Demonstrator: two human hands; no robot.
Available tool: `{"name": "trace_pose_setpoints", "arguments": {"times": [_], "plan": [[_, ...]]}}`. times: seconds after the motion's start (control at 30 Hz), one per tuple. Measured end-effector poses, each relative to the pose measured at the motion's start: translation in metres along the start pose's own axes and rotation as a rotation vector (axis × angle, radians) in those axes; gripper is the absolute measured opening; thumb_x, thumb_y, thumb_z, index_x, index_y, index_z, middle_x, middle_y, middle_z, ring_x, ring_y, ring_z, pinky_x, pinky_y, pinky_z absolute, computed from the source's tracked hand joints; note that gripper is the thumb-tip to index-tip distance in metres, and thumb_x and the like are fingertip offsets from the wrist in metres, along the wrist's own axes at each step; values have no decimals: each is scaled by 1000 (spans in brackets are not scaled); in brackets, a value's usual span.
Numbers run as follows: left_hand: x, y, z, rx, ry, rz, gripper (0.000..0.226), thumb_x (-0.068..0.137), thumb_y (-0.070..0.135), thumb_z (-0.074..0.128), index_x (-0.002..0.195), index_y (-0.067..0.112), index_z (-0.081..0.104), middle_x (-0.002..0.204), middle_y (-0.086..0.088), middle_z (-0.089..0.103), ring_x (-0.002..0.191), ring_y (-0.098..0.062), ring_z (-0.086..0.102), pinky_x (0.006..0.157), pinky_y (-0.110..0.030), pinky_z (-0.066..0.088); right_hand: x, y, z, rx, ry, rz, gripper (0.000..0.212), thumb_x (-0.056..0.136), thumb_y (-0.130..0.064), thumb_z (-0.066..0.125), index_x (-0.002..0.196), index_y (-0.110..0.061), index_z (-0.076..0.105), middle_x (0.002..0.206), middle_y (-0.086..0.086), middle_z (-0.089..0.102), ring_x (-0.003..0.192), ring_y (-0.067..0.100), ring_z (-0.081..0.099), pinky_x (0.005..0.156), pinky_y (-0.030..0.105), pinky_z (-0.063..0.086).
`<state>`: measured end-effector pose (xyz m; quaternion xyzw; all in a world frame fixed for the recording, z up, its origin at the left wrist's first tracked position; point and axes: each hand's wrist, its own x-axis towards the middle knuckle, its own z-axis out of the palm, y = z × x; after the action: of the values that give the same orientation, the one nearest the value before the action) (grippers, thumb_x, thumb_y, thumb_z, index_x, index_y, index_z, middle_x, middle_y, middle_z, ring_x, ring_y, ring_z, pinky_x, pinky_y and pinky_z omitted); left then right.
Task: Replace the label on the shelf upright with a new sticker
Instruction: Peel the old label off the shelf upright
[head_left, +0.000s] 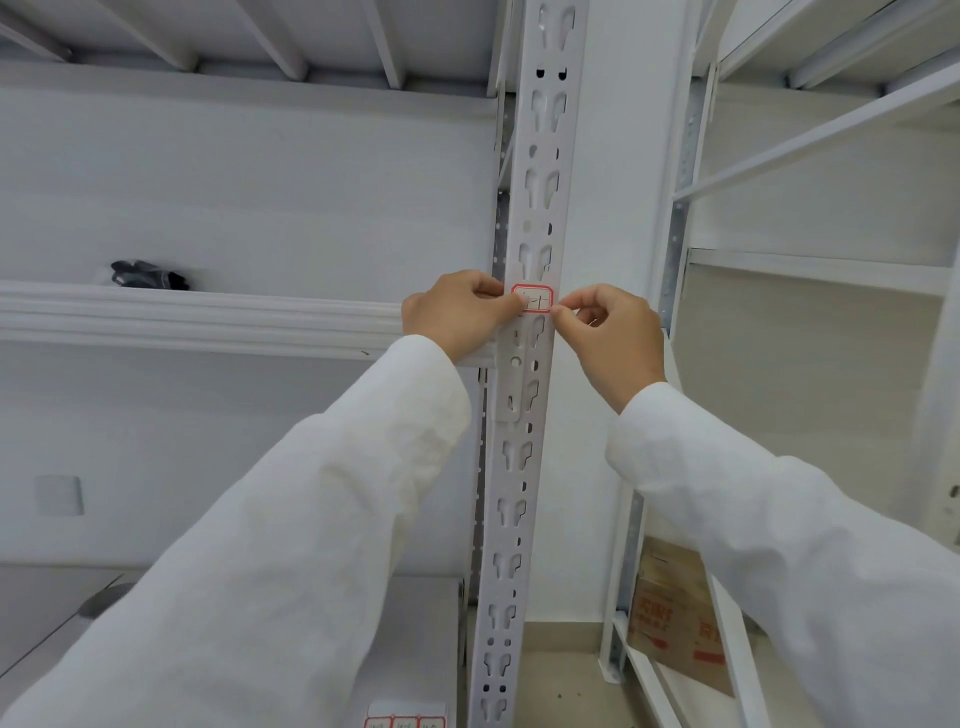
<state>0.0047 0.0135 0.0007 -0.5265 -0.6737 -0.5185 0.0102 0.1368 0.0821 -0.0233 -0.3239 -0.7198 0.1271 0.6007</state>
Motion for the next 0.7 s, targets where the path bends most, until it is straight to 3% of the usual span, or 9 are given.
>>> {"name": "trace_pose_setpoints", "arguments": {"times": [0.23,0.37,0.5,0.7], "plan": [[4,-1,6,15,24,-14,43,74,59,63,107,30,65,106,16,69,118,-14,49,93,-25,26,-4,-3,3,-45,36,-29,5,81,-30,64,79,-26,65,68,-10,58,68,13,54,64,29,46],[5,-3,7,15,29,-8,45,71,59,66,106,31,65,104,17,70,118,-14,52,89,-24,25,-4,-6,7,72,16,93,5,79,-28,66,78,-24,69,63,-13,59,63,10,54,65,27,46],[3,-1,7,27,28,13,42,75,55,65,108,29,64,106,14,70,113,-11,55,96,-27,26,-3,-12,9,183,-2,224,7,75,-25,65,69,-24,69,58,-11,58,57,10,51,64,26,43],[1,2,6,39,56,25,40,78,52,63,109,27,63,108,12,70,107,-10,56,106,-30,29,-5,-19,11,193,-47,196,10,77,-24,64,68,-21,66,54,-9,53,53,9,48,62,26,43]]}}
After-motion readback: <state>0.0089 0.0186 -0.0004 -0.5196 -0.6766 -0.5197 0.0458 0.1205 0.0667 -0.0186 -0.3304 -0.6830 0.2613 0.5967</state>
